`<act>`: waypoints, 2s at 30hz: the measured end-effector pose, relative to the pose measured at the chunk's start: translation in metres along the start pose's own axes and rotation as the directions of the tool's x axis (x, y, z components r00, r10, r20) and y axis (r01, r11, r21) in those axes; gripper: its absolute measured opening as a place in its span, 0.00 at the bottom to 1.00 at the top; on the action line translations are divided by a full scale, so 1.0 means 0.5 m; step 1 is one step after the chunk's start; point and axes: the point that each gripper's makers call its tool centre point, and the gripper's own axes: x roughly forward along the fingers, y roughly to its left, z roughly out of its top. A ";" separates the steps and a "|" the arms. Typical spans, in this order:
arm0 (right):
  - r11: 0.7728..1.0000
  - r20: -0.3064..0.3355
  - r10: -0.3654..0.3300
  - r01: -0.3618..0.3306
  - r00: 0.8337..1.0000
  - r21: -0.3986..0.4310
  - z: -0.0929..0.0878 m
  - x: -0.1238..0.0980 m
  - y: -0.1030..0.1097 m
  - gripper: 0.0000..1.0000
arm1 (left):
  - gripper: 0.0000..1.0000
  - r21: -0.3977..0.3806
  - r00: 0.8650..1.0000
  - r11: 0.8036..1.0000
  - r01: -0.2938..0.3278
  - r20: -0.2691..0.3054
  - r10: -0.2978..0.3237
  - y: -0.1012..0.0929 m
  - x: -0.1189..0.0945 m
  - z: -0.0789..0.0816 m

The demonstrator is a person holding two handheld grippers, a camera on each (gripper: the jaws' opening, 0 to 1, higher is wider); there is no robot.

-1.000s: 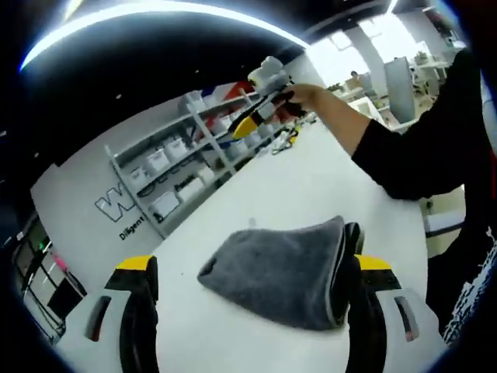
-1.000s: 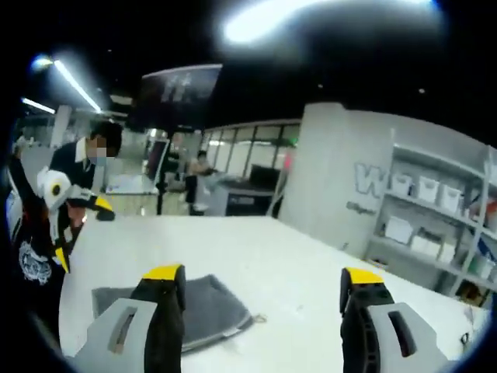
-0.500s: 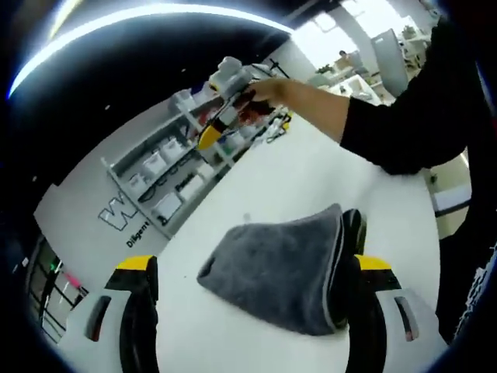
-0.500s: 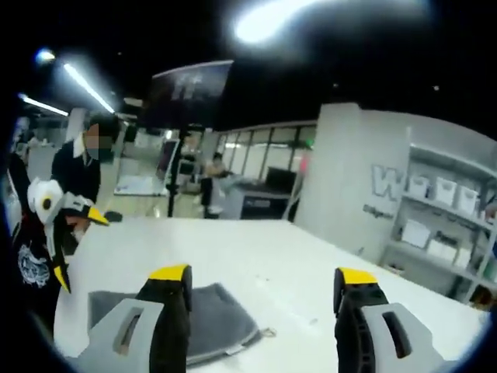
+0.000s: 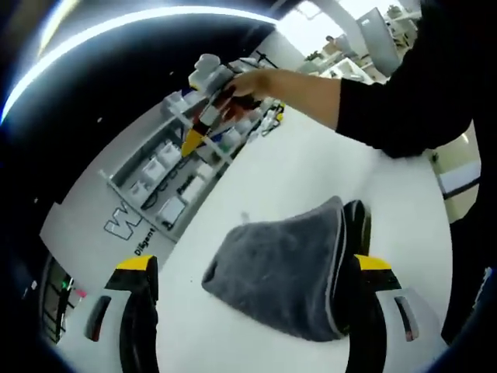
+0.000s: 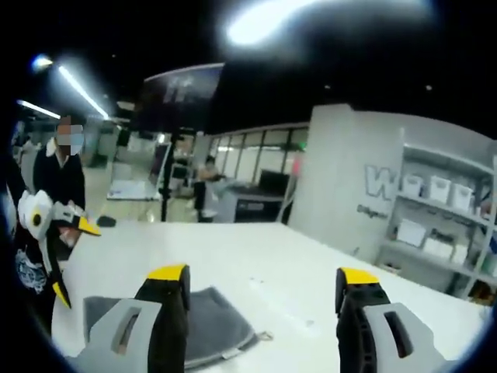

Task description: Open the folded towel by lifting each exposed corner and separating the folded layers until the towel lies flat within the target outline without major curled edges

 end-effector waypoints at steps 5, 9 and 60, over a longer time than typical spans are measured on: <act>1.000 -0.020 0.018 -0.018 1.000 0.010 -0.012 0.025 0.002 0.73 | 1.00 0.003 1.000 1.000 0.003 0.003 -0.003 -0.005 0.010 0.010; 1.000 -0.030 0.008 -0.008 1.000 0.018 -0.017 0.044 0.000 0.73 | 1.00 0.005 1.000 1.000 -0.013 0.024 0.013 0.003 0.017 0.033; 0.989 -0.086 0.144 -0.141 0.986 0.040 -0.146 0.191 0.043 0.68 | 0.97 0.099 1.000 0.995 0.000 -0.006 0.001 0.001 0.039 0.041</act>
